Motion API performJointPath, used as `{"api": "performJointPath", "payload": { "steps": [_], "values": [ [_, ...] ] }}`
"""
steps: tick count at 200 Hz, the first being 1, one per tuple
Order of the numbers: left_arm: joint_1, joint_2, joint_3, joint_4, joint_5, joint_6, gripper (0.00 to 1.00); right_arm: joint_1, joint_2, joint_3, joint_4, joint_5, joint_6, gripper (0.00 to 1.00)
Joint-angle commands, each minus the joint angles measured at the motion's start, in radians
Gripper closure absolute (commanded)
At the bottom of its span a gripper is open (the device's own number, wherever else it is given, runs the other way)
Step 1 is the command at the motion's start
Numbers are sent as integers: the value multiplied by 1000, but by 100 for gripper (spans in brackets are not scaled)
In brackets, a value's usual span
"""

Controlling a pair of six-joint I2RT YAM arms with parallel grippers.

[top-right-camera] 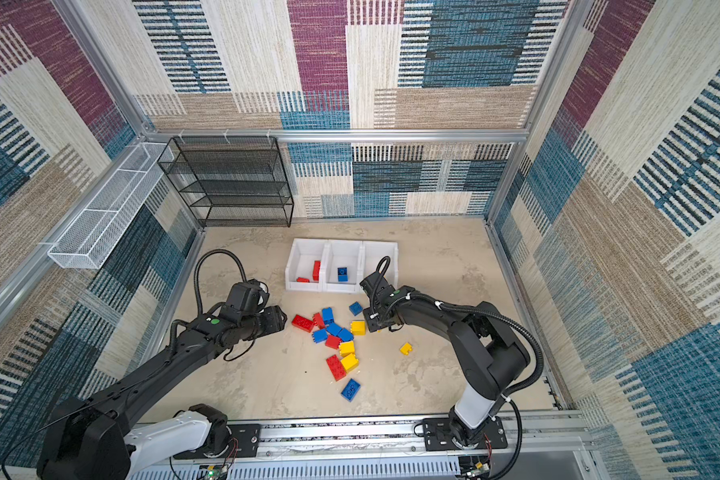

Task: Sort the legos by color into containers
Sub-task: 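Grasp a yellow brick with the right gripper while the left gripper withdraws, then carry the yellow brick into the farthest bin and release it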

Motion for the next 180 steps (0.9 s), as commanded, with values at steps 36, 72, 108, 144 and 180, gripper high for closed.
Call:
{"api": "performJointPath", "payload": {
  "steps": [36,72,108,144,180],
  "values": [
    [1,14,16,17,20,-6,39,0,5,-8,51,0,49,65],
    [0,13,26,9,24,-2,39,0,-20,-31,69,-9,74,67],
    [1,7,15,6,32,-8,39,0,-50,-50,76,-6,95,71],
    [0,-4,12,2,29,-9,39,0,-74,-43,69,4,103,73],
    [0,-25,18,-18,19,-7,39,-4,-109,49,15,30,76,73]
  ]
}}
